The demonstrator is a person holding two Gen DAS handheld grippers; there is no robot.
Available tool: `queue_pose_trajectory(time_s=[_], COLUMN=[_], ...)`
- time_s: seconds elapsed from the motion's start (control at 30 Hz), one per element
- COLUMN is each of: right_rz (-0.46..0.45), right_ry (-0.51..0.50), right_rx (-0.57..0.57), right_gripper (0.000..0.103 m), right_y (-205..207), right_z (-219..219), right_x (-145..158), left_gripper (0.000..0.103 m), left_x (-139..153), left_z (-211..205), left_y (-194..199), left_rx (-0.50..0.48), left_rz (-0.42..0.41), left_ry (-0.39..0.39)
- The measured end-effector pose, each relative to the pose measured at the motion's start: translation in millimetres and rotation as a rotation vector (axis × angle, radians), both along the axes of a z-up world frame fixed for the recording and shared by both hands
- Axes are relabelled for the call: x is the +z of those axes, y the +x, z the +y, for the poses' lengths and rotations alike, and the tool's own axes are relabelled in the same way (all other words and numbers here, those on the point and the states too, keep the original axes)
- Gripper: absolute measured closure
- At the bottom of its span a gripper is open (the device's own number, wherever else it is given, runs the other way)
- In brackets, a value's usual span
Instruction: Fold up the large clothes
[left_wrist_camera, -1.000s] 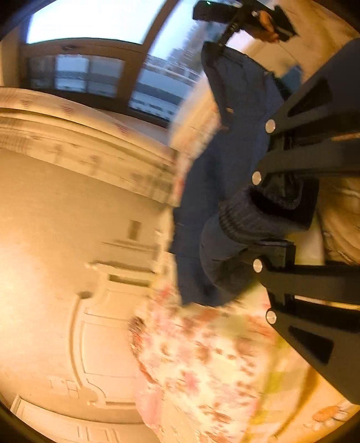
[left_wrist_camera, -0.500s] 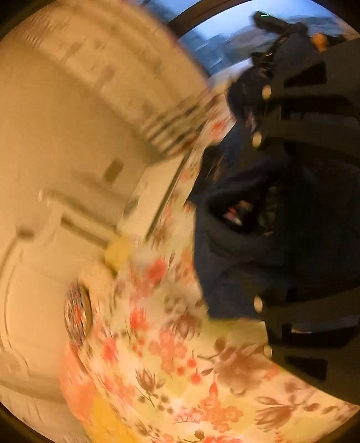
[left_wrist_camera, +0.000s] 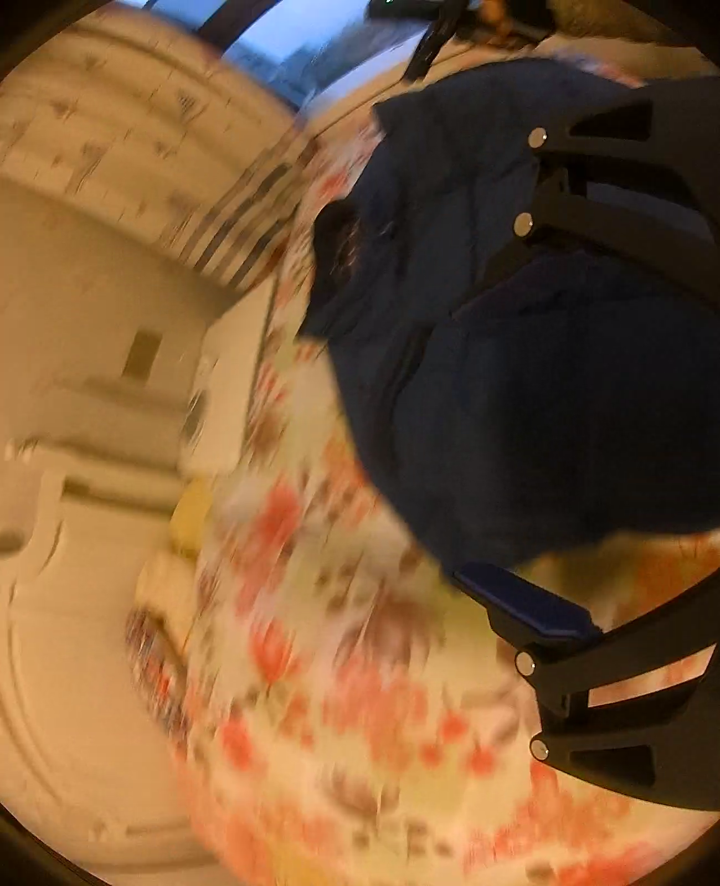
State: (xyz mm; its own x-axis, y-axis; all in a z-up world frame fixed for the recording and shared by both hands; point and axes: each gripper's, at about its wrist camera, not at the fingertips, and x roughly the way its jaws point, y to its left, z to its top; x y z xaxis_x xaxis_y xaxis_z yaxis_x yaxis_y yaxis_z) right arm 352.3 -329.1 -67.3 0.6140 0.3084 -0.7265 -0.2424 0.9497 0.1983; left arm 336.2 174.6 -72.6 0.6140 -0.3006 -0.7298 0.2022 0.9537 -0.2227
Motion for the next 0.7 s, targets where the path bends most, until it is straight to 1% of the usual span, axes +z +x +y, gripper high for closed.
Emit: queue_pose_trajectory(time_s=[0.07, 0.17, 0.23, 0.3, 0.33, 0.4, 0.47, 0.5, 0.53, 0.57, 0.6, 0.63, 0.67, 0.7], right_rz=[0.026, 0.056, 0.047, 0.031, 0.026, 0.03, 0.023, 0.017, -0.003, -0.021, -0.054, -0.086, -0.124, -0.154], right_ry=[-0.022, -0.013, -0.032, -0.03, -0.023, -0.011, -0.01, -0.011, -0.015, -0.025, -0.052, -0.079, -0.101, -0.107], right_rx=[0.028, 0.07, 0.08, 0.085, 0.089, 0.099, 0.111, 0.115, 0.114, 0.107, 0.092, 0.076, 0.06, 0.053], right_gripper=[0.01, 0.01, 0.01, 0.011, 0.012, 0.018, 0.023, 0.028, 0.032, 0.043, 0.059, 0.067, 0.077, 0.082], right_y=[7.6, 12.5, 9.7, 7.6, 6.6, 6.3, 5.2, 5.0, 2.5, 0.9, -4.7, -13.0, -24.0, -34.5], right_z=[10.6, 22.6, 29.4, 29.0, 27.7, 27.3, 28.6, 28.7, 29.9, 31.0, 33.9, 36.6, 38.7, 39.6], right_x=[-5.8, -13.8, -18.0, -19.2, -19.5, -20.6, -20.9, -20.1, -18.4, -16.8, -13.9, -10.3, -4.8, 1.0], left_gripper=[0.014, 0.014, 0.014, 0.014, 0.014, 0.014, 0.015, 0.016, 0.02, 0.038, 0.048, 0.077, 0.092, 0.095], left_x=[-8.8, -23.5, -30.7, -34.8, -36.0, -35.1, -33.1, -30.8, -30.2, -30.1, -29.8, -28.4, -24.4, -18.3], left_z=[-8.6, -17.4, -22.3, -22.7, -22.2, -22.3, -24.9, -25.9, -27.3, -28.8, -30.0, -30.8, -29.9, -28.9], left_y=[2.2, 7.9, 8.0, 8.3, 8.4, 9.6, 11.7, 12.0, 13.4, 14.2, 12.3, 9.3, 2.6, -6.0], left_rx=[-0.028, -0.069, -0.076, -0.081, -0.083, -0.09, -0.095, -0.096, -0.096, -0.095, -0.092, -0.1, -0.1, -0.088], left_rz=[0.016, 0.051, 0.061, 0.056, 0.056, 0.052, 0.034, 0.027, 0.023, 0.016, 0.006, -0.01, -0.032, -0.06], left_ry=[0.014, 0.0, 0.018, 0.022, 0.018, 0.019, 0.036, 0.041, 0.041, 0.043, 0.051, 0.042, 0.029, 0.036])
